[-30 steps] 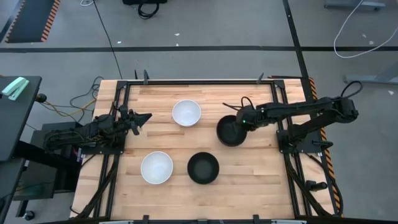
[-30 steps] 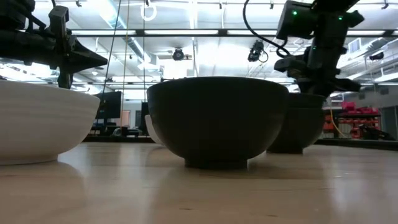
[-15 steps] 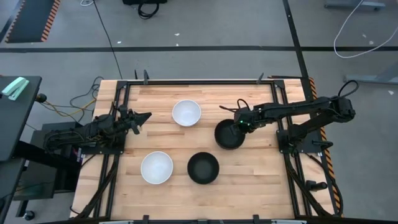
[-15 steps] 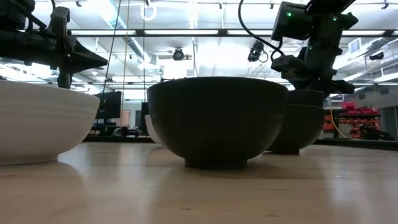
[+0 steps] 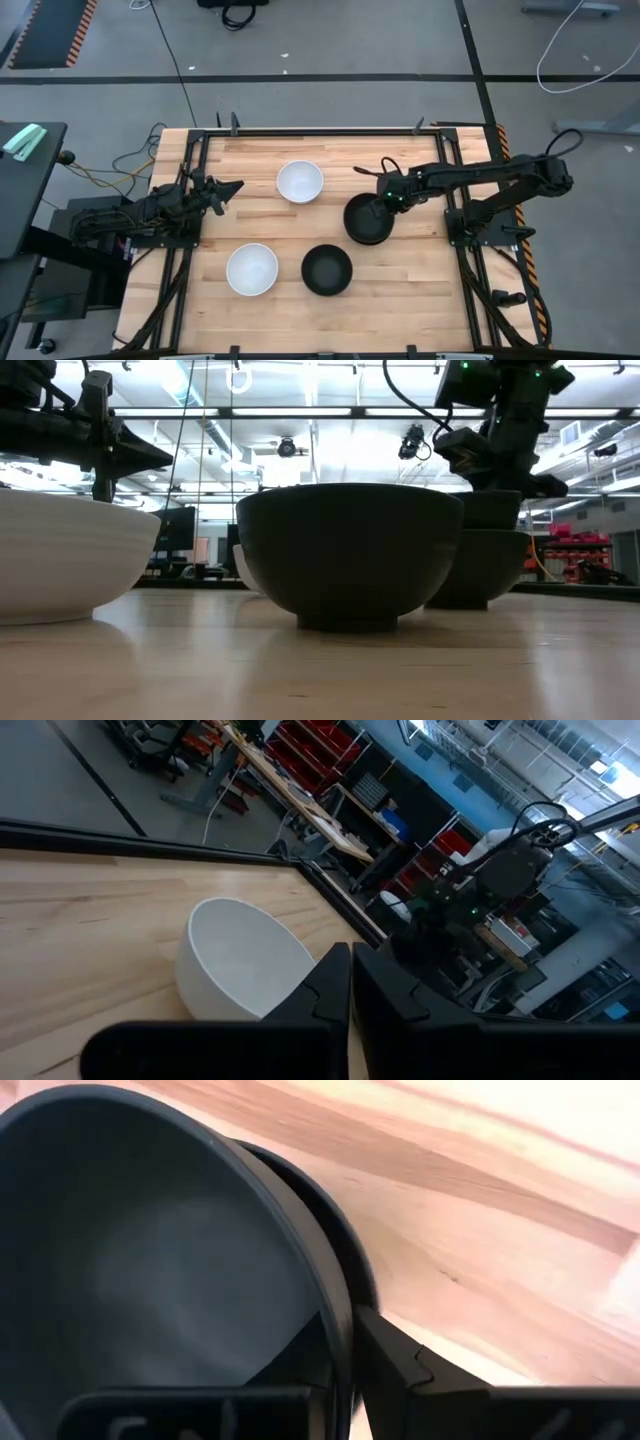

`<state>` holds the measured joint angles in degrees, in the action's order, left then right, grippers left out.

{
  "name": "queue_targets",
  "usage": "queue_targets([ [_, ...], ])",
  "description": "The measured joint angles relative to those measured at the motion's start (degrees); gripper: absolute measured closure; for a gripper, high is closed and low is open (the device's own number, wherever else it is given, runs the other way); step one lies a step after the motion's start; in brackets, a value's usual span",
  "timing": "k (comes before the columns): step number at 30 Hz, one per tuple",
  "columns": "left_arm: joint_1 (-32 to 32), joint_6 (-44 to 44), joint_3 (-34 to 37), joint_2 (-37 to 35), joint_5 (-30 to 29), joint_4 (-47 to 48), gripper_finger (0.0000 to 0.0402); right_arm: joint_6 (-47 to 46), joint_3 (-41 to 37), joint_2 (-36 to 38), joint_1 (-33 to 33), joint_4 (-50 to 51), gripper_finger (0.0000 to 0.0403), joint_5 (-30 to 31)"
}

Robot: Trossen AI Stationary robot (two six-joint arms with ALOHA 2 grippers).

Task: Nest bowls inside each other
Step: Stack the top black bowl on top of the right black bowl

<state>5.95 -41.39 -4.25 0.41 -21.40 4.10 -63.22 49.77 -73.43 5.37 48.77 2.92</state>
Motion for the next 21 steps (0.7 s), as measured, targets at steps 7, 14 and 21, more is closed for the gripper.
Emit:
queue_targets([
  [7, -0.01, 0.07, 0.00, -0.01, 0.01, 0.02, 0.0373, 0.30, 2.96, 0.04, 0.02, 6.04, 0.0357, -0.66],
  [14, -0.01, 0.99, 0.00, 0.01, 0.01, 0.02, 0.0365, 1.60, 3.00, -0.87, -1.49, 5.39, 0.0357, -3.42],
  [21, 0.00, 1.54, 0.00, 0.00, 0.01, 0.02, 0.0372, 4.01, 3.00, -0.87, -2.95, 5.32, 0.0344, -3.42],
])
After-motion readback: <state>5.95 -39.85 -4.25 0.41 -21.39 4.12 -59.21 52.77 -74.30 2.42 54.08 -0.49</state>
